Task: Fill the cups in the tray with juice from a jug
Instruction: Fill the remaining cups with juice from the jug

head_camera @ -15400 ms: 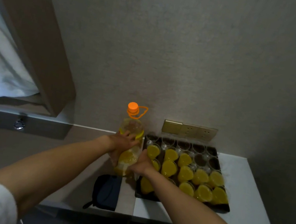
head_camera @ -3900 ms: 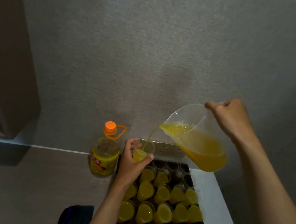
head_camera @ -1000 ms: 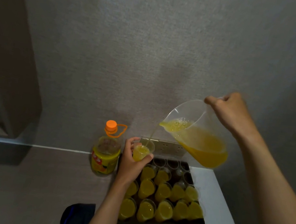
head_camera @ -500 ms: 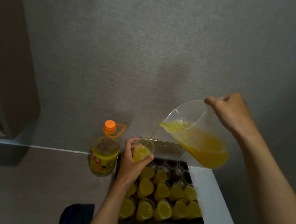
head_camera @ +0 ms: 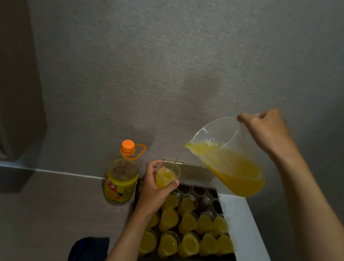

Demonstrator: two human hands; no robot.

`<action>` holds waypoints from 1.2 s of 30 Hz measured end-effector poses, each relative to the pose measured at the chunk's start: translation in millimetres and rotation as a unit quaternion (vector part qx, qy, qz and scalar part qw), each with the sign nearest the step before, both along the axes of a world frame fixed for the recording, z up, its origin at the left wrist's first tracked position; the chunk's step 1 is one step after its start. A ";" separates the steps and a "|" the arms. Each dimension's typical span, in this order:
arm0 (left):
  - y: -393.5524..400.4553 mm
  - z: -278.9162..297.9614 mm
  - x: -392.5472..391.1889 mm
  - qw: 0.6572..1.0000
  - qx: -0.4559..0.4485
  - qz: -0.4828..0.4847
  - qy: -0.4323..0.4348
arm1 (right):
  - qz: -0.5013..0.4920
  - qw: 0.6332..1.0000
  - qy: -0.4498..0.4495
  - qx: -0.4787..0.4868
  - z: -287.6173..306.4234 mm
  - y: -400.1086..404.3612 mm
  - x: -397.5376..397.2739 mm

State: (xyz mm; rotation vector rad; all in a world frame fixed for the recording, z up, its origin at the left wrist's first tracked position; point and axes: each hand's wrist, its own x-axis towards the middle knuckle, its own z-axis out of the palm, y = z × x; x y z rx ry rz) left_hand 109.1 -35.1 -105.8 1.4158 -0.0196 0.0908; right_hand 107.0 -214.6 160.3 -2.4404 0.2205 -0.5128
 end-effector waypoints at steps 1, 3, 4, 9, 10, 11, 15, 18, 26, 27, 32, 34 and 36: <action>-0.1 0.3 0.0 1.000 0.001 0.000 0.000 | -0.001 1.000 0.002 -0.001 0.3 0.6 -0.1; 0.3 0.5 0.3 1.000 0.001 0.000 0.003 | -0.004 1.000 0.006 -0.004 0.8 1.9 -0.1; 0.4 0.7 0.2 1.000 0.002 -0.001 0.003 | -0.007 1.000 0.007 -0.006 1.2 2.5 0.0; 1.9 2.6 -0.3 1.000 0.006 -0.004 -0.001 | -0.007 1.000 0.006 -0.006 2.8 4.5 -0.5; 2.4 2.7 -0.4 1.000 0.006 -0.004 -0.001 | -0.006 1.000 0.006 -0.008 3.1 4.9 -0.7; 2.6 2.9 -0.6 1.000 0.006 -0.004 -0.002 | -0.007 1.000 0.005 -0.011 3.4 5.6 -0.8; 3.5 2.9 -1.4 1.000 0.007 0.001 -0.005 | -0.005 1.000 0.004 -0.013 3.6 8.8 -1.9; 4.7 2.0 -1.7 1.000 0.009 0.002 -0.004 | 0.000 1.000 0.005 -0.013 2.7 10.0 -2.6; 6.9 5.9 -4.7 1.000 0.006 0.002 -0.012 | 0.006 1.000 0.014 -0.013 2.6 13.2 -3.6; 7.1 6.5 -4.7 1.000 0.006 0.001 -0.013 | 0.006 1.000 0.013 -0.013 2.6 13.4 -3.5; 8.7 8.4 -5.3 1.000 0.006 -0.002 -0.014 | 0.009 1.000 0.013 -0.009 1.7 13.5 -3.3; 9.0 7.4 -4.7 1.000 0.005 -0.003 -0.015 | 0.010 1.000 0.013 -0.011 0.6 13.1 -2.7; 9.2 5.4 -4.0 1.000 0.007 -0.002 -0.014 | 0.007 1.000 0.012 -0.012 -0.6 12.5 -1.5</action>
